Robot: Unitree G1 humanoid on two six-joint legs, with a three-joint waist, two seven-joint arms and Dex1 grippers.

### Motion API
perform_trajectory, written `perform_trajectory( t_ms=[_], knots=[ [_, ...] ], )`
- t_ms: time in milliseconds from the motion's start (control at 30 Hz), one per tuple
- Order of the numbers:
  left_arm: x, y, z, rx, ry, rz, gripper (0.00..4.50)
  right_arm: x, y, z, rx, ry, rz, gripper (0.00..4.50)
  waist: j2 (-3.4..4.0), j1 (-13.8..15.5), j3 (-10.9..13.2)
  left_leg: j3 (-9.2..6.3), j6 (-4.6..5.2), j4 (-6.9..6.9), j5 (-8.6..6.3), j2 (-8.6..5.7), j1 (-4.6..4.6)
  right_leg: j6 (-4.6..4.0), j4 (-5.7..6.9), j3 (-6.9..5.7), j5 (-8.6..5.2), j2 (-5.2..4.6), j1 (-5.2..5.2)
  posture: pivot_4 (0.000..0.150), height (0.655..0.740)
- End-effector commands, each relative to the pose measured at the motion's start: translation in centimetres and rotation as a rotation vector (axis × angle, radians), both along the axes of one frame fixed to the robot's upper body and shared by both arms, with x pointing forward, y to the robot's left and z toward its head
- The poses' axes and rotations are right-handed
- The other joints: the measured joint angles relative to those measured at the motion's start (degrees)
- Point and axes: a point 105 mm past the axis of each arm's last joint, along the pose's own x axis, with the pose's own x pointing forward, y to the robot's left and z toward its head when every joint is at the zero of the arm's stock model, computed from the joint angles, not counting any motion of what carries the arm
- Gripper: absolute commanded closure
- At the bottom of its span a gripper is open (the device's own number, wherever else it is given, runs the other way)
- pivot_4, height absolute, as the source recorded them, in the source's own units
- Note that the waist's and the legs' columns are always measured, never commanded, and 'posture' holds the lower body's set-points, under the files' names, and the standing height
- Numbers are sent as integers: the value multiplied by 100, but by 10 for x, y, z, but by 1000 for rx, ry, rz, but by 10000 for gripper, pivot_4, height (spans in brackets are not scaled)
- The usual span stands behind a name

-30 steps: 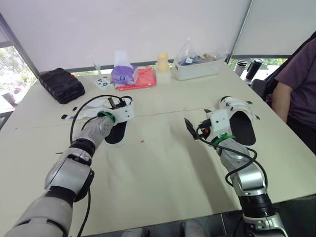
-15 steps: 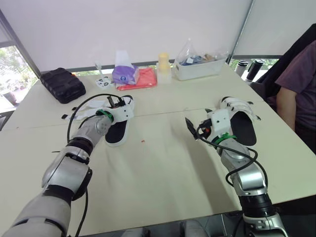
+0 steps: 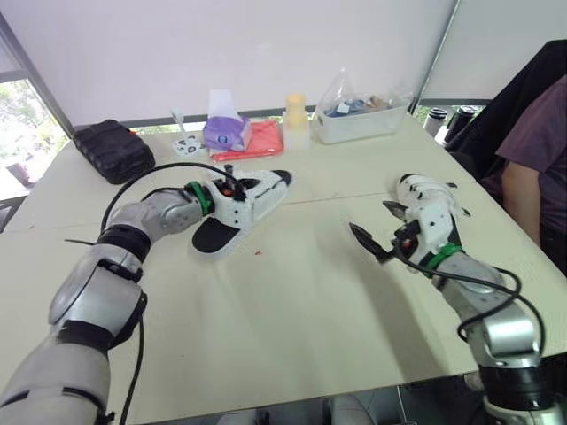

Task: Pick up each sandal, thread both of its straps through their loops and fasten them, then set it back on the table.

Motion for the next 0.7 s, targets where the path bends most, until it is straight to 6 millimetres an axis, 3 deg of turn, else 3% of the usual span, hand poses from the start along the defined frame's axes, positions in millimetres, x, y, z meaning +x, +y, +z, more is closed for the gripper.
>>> perform_trajectory(
  t_ms=[33,133,267,500,700],
  knots=[
    [-27,-18,0,125,-144,-239,44631,-9,-2,14,-4,-22,38,0,-5,-9,3,3,0,-1,0,1,3,1,0,1,0,1,0,1500,7400],
    [-44,-23,-11,177,-202,-382,44631,-12,-4,13,9,-2,42,0,-9,8,5,11,0,-1,0,3,3,1,0,4,-1,3,-2,1500,7400],
    [-61,-14,-31,233,-218,-518,44631,-21,-3,6,25,47,70,0,-13,29,8,15,0,3,0,3,2,1,0,5,-1,2,-2,1500,7400],
    [-85,-17,-34,176,-246,-684,44631,-29,-1,-2,29,89,87,0,-29,111,17,16,2,9,-1,5,2,3,1,5,-1,0,-2,1500,7400],
    [-94,-20,-38,108,-234,-717,44631,-33,5,-8,38,135,135,0,-33,145,19,29,2,13,-1,4,2,3,1,5,-1,-3,-1,1500,7400]
  ],
)
